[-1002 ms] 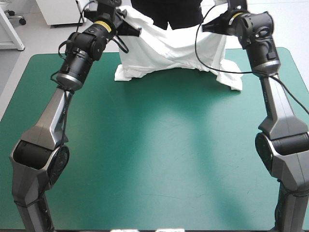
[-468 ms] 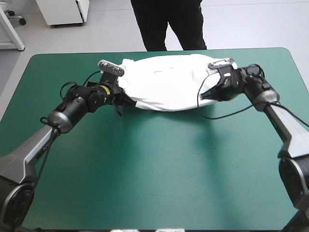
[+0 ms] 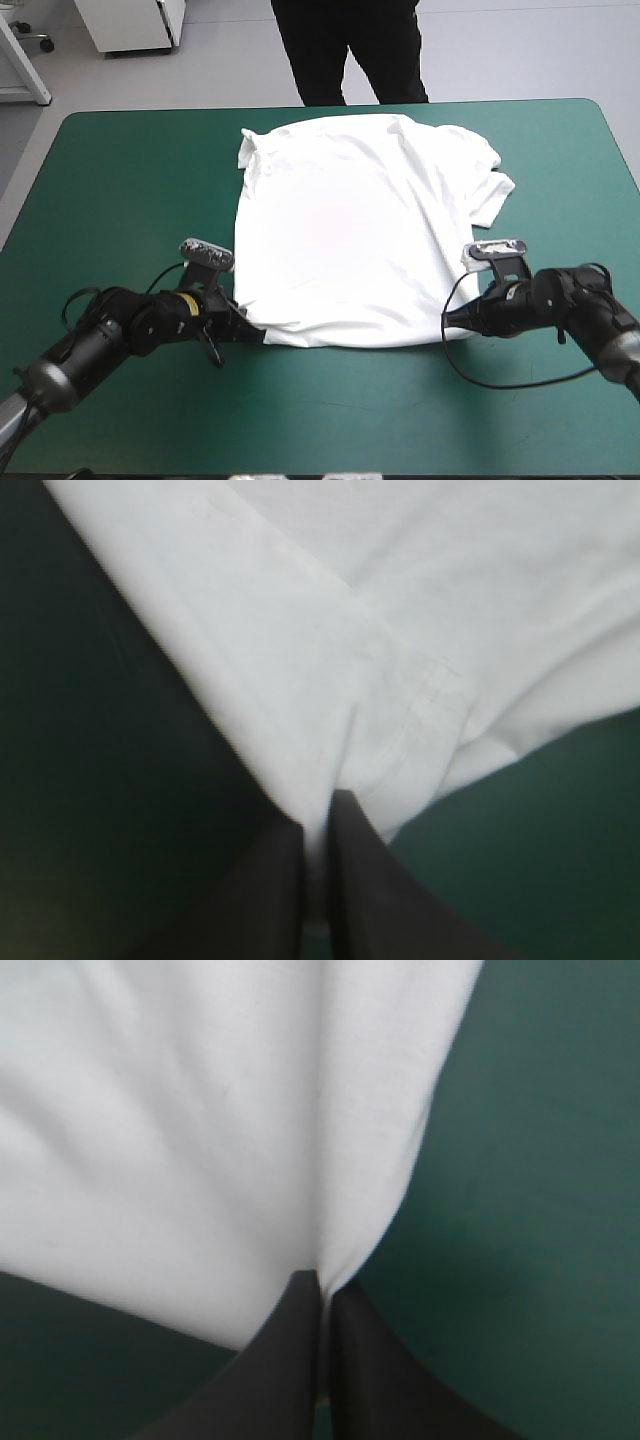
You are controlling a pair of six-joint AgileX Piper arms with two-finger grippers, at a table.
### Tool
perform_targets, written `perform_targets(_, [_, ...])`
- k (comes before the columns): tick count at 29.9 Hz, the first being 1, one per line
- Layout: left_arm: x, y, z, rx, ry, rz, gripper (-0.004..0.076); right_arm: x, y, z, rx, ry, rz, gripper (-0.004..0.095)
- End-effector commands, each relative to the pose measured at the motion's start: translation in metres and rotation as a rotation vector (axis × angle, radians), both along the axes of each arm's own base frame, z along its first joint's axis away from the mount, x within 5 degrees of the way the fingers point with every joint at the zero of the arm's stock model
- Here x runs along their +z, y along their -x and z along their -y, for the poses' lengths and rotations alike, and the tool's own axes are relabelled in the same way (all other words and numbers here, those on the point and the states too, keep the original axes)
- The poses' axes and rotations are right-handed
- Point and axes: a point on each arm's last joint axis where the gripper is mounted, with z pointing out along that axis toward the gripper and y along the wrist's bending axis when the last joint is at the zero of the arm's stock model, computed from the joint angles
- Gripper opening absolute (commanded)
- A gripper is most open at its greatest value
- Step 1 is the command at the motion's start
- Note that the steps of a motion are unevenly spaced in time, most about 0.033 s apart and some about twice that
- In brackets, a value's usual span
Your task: Fold the cloth
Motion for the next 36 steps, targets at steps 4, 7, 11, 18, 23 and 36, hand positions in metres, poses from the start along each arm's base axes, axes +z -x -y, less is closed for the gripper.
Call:
perform_targets(4, [0.011,0.054,-0.003,0.010,0.121,-0.044,-0.0009,0.023,0.052,0.007,-0.022,-0.077,0.011,-0.0017])
perform_targets(7, [0.016,0.072,-0.009,0.005,0.112,-0.077,-0.0009,0.028,0.072,0.010,-0.021,-0.086,-0.001,-0.0017])
perform_targets(11, [0.022,0.089,-0.021,0.023,0.092,-0.094,-0.0009,0.034,0.095,0.015,-0.034,-0.091,-0.026,-0.0017])
perform_targets(18, [0.023,0.100,-0.029,0.029,0.063,-0.128,-0.0009,0.031,0.113,0.018,-0.061,-0.102,-0.062,-0.0017])
perform_targets(23, [0.022,0.101,-0.030,0.017,0.051,-0.141,0.0075,0.031,0.113,0.019,-0.067,-0.099,-0.064,0.0063])
perform_targets(36, [0.038,0.109,-0.024,-0.027,0.124,-0.203,0.0601,0.064,0.112,0.018,-0.110,-0.143,-0.022,0.0538])
